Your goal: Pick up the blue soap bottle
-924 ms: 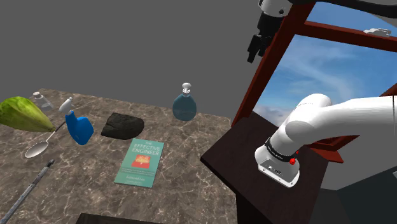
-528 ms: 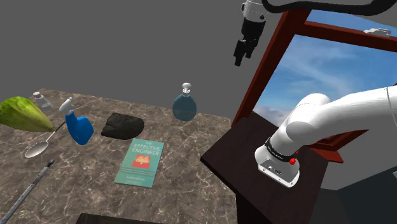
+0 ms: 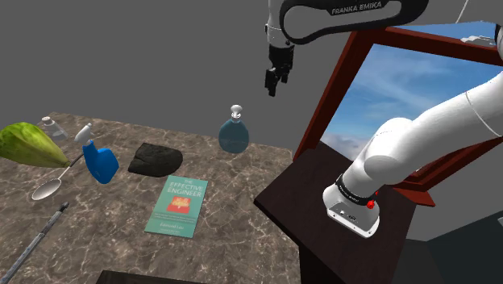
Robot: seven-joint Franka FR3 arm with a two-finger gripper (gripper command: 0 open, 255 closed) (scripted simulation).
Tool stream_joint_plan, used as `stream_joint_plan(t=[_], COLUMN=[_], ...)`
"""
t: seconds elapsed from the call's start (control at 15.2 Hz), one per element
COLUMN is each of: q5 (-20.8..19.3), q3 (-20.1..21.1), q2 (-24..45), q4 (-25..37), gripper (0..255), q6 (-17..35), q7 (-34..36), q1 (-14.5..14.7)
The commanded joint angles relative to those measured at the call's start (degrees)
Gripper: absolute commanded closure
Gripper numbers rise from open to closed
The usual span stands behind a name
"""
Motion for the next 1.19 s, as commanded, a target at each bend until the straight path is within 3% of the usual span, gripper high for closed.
stream_joint_plan(t=[0.0,0.59,0.99,1.12], q5=[-1.11,-9.21,-15.98,-16.83], q3=[1.50,6.64,8.04,7.98], q2=[4.37,24.87,38.94,40.81], q4=[1.51,11.65,20.87,21.70], gripper=[0,0,0,0], q6=[1.90,6.70,6.84,7.33], q7=[0.88,5.62,8.66,9.14], q1=[0.60,3.28,6.47,6.94])
